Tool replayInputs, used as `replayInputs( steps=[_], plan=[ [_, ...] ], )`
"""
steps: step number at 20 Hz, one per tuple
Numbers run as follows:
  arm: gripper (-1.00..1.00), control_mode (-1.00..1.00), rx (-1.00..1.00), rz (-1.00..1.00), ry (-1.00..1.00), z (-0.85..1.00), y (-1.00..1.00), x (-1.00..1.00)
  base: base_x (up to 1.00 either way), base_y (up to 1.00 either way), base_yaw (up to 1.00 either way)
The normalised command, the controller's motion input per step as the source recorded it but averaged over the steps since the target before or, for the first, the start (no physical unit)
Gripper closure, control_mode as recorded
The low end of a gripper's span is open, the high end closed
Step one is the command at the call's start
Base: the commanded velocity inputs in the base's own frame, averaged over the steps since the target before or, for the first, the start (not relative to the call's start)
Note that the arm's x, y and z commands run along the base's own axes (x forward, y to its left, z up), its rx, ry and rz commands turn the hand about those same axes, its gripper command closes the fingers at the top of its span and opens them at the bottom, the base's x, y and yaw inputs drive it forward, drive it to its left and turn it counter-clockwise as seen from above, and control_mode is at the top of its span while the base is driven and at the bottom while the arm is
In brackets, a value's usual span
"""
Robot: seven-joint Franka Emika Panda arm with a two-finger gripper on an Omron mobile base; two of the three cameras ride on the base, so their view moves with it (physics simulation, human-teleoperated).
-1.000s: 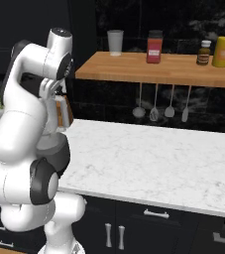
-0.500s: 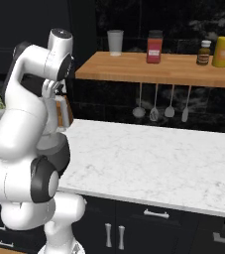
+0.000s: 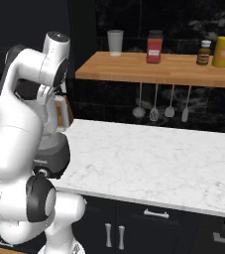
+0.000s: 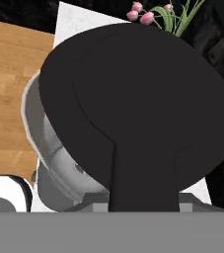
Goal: Close the lid blender by securely placing the lid on top.
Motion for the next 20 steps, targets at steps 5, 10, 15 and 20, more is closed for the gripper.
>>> replayInputs(
  steps=[5,10,15,20],
  plan=[
    [1.00,-1.00,0.00,0.06,0.05,0.00,0.00,-0.29,0.00,0.00,0.00],
    [1.00,-1.00,-0.06,0.07,0.12,-0.16,0.00,-0.11,0.00,0.00,0.00],
    [1.00,-1.00,-0.14,0.05,0.16,-0.43,0.10,0.00,0.00,0.00,0.00],
    [-1.00,-1.00,-0.08,0.01,0.05,-0.31,0.17,-0.16,0.00,0.00,0.00]
  ],
)
